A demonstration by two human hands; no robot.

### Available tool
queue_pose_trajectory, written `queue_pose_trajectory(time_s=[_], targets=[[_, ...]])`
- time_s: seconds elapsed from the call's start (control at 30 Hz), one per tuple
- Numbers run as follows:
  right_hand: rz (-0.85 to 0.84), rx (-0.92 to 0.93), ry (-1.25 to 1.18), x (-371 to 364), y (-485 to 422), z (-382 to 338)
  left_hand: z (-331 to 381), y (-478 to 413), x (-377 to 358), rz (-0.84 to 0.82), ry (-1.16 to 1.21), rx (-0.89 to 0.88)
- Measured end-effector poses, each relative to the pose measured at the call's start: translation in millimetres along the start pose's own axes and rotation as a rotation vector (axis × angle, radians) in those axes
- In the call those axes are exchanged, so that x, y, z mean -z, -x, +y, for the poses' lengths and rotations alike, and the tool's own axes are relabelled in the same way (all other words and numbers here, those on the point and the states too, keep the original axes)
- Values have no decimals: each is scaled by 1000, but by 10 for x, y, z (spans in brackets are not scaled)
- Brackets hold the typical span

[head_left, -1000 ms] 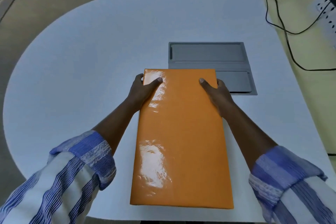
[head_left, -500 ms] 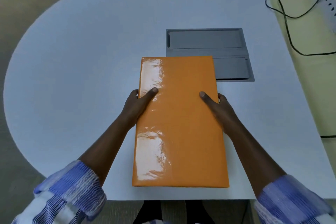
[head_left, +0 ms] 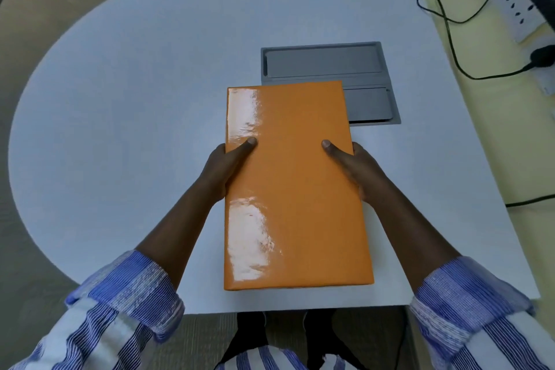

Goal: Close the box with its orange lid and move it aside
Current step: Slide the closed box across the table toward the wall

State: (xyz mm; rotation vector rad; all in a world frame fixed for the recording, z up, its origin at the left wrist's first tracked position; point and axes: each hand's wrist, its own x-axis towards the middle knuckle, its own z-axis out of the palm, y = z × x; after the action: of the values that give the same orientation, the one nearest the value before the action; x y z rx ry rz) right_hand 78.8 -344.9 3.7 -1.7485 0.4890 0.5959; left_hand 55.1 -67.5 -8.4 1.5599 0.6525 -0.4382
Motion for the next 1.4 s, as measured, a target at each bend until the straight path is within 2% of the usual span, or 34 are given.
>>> queue_pose_trajectory(time_s=[0.17, 0.4, 0.57, 0.73, 0.77, 0.83, 0.9, 0.93, 1.0, 1.07, 1.2, 1.4], targets=[[47, 30, -30, 600, 104, 46, 151, 73, -569, -12, 9, -35], [128, -18, -55, 1664, 134, 223, 226, 99, -1668, -117, 28, -36], [107, -43, -66, 2164, 86, 356, 189, 96, -2221, -131, 23, -2], [65, -44, -4, 2369, 5, 448, 133, 122, -2441, -128, 14, 9], [97, -33, 41, 2367, -1, 449, 133, 129, -2449, -127, 4, 12], [282, 48, 239, 2318, -31, 473, 144, 148, -2450, -147, -2, 22], [519, 247, 542, 2185, -23, 511, 162, 216, -2454, -150, 35, -1], [580, 376, 659, 2065, 11, 522, 146, 233, -2446, -139, 43, -25], [551, 550, 800, 1750, 121, 538, 83, 264, -2427, -144, 74, -34], [452, 611, 921, 1403, 216, 596, -8, 258, -2414, -187, 141, 7], [314, 594, 1136, 1051, 246, 795, -51, 260, -2468, -228, 234, 98], [303, 584, 1209, 1215, 194, 851, -36, 277, -2668, -238, 250, 69]])
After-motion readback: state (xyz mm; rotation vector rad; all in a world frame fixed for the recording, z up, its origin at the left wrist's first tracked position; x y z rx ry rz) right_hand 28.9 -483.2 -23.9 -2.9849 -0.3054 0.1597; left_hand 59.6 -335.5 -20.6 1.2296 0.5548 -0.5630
